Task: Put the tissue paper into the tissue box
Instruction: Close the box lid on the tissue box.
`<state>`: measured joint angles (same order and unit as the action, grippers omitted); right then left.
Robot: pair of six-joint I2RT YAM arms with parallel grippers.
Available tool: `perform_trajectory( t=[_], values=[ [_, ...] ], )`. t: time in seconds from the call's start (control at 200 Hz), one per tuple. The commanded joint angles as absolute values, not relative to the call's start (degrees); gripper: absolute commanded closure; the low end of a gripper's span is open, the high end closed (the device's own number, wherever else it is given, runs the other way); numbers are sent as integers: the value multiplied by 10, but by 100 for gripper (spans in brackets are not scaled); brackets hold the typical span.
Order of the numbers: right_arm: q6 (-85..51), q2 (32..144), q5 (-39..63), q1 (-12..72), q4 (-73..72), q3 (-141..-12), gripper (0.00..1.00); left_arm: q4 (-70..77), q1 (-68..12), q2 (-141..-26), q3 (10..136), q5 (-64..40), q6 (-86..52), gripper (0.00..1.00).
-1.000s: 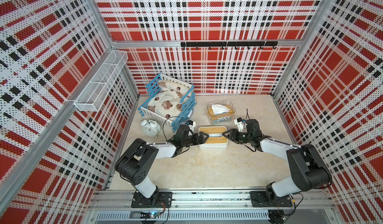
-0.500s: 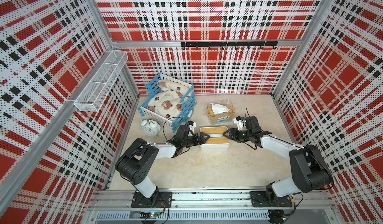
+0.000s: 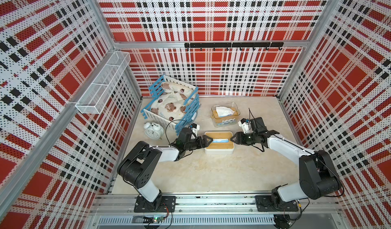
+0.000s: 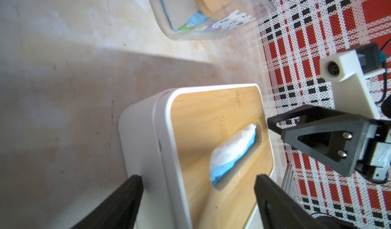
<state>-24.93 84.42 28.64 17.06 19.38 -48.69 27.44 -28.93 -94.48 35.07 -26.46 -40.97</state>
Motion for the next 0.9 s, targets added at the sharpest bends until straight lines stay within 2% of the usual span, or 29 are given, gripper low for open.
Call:
perform_trajectory(
  t=[0.0,0.235,0.481,0.621,0.892],
  values=[
    [-240,851,284,168,197,-480,52,261,-284,-941,348,-260,-391,17],
    [-221,850,277,168,203,-493,52,214,-285,-930,366,-220,-356,20],
    [-170,825,222,173,234,-520,50,51,-370,-875,448,10,-223,21],
    [-172,819,230,172,212,-514,50,2,-412,-889,502,32,-158,33],
    [-173,811,238,172,178,-490,51,-102,-456,-964,618,-1,-115,55]
  ],
)
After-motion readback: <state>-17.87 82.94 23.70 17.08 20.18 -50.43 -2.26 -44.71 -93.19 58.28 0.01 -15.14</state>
